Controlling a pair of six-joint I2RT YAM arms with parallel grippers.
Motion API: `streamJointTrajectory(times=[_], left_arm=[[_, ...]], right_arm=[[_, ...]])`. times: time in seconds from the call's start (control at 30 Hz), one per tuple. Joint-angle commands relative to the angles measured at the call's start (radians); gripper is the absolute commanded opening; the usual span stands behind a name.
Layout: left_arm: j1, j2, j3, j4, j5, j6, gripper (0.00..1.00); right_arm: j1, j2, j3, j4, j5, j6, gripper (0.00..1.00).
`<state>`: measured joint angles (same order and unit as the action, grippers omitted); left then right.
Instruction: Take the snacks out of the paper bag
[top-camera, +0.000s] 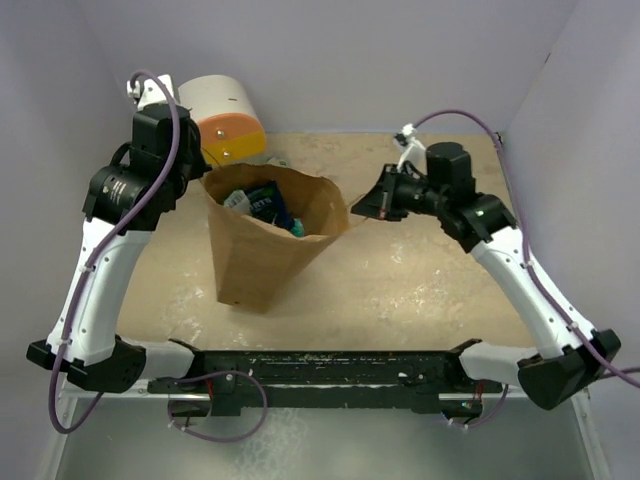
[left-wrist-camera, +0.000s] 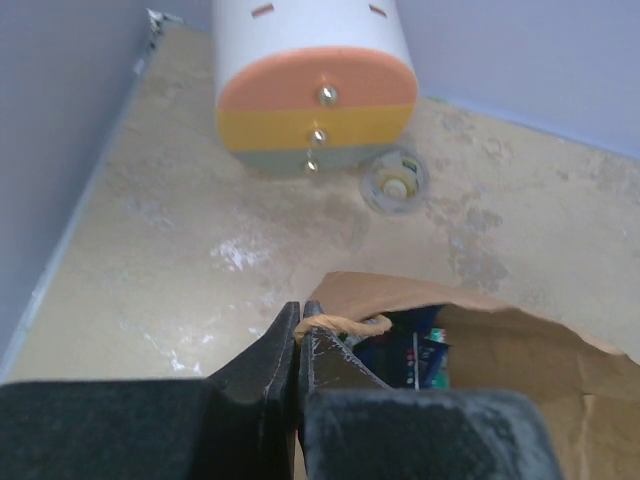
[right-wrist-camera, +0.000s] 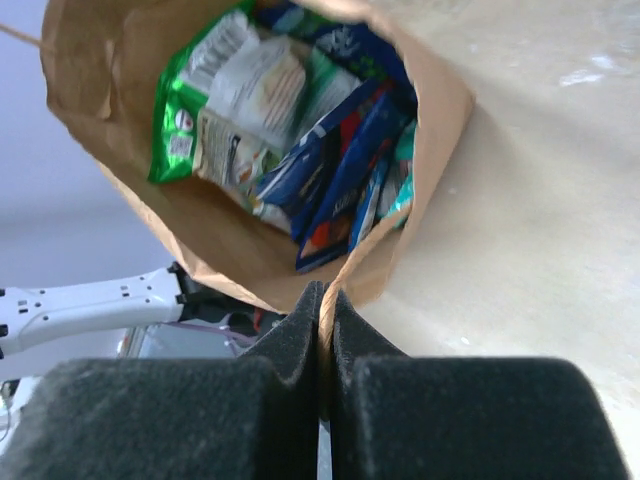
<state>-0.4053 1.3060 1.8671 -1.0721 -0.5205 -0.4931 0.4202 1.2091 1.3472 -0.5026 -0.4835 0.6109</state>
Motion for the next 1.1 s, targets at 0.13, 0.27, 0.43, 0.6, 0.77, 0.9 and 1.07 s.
streamJointTrajectory(times=[0.13, 0.27, 0.43, 0.6, 0.77, 0.9, 1.07], left_arm=[[0.026, 0.032, 0.121, 0.310, -0.152, 0.260, 0.00], [0.027, -0.039, -0.026, 0.394, 0.063, 0.257, 0.00], [0.027, -0.172, -0.272, 0.449, 0.447, 0.084, 0.00], [0.027, -0.296, -0.456, 0.476, 0.668, -0.105, 0.00], [0.026, -0.360, -0.527, 0.445, 0.793, -0.204, 0.00], [0.026, -0.397, -0.540, 0.407, 0.825, -0.248, 0.00], [0.026, -0.435, -0.507, 0.259, 0.757, -0.225, 0.00]], right_arm=[[0.237, 0.216, 0.100, 0.337, 0.162, 0.274, 0.00], [0.268, 0.291, 0.067, 0.459, 0.119, 0.367, 0.00], [0.287, 0.293, -0.016, 0.407, 0.083, 0.316, 0.02], [0.306, 0.281, -0.067, 0.326, 0.000, 0.188, 0.04], [0.401, 0.250, -0.097, 0.271, -0.010, 0.078, 0.04], [0.472, 0.242, -0.103, 0.249, -0.008, 0.033, 0.05], [0.483, 0.195, -0.135, 0.226, 0.035, 0.028, 0.12]])
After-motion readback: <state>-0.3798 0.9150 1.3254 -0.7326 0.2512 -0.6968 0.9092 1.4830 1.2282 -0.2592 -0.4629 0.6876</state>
